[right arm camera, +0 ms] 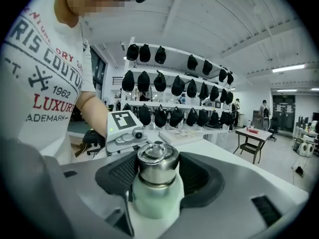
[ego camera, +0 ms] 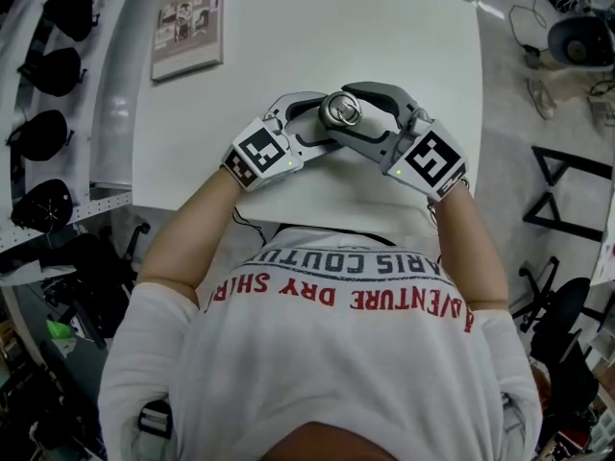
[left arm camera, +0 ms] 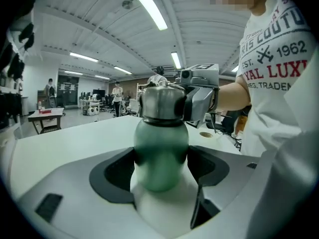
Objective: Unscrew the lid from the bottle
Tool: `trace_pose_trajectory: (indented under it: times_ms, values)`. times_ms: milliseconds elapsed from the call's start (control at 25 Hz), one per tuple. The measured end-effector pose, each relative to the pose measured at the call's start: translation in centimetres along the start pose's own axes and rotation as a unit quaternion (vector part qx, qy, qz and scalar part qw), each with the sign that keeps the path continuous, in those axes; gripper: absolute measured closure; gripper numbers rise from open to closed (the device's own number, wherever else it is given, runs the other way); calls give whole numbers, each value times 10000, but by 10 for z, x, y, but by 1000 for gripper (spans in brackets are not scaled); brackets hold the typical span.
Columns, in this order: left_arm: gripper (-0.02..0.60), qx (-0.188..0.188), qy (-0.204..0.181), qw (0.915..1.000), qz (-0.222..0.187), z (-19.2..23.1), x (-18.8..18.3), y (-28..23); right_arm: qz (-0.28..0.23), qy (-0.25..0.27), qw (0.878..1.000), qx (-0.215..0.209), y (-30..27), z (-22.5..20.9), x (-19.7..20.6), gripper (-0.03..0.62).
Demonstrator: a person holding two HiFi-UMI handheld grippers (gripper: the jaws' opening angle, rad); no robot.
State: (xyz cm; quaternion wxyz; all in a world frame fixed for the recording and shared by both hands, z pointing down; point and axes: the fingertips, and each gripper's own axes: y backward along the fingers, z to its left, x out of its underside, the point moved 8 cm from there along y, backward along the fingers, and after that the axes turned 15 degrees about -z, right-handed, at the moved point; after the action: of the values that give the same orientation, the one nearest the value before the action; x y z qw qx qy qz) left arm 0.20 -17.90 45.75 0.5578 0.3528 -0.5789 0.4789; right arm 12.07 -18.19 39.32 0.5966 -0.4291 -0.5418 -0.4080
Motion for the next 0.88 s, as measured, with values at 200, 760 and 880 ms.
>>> trace_pose_trajectory:
  times_ms: [200, 760, 880]
  values:
    - [233, 756, -96, 9970, 155, 11, -2, 2, 114, 144, 9983, -549, -3, -4, -2, 333]
    - [233, 1455, -135, 9878, 530, 19, -8, 0, 44, 43, 9923, -1240, -6, -11, -3, 332]
    - [233, 1259, -125, 9907, 495, 16, -7, 1, -121, -227, 9939, -1072, -4, -10, -3, 318]
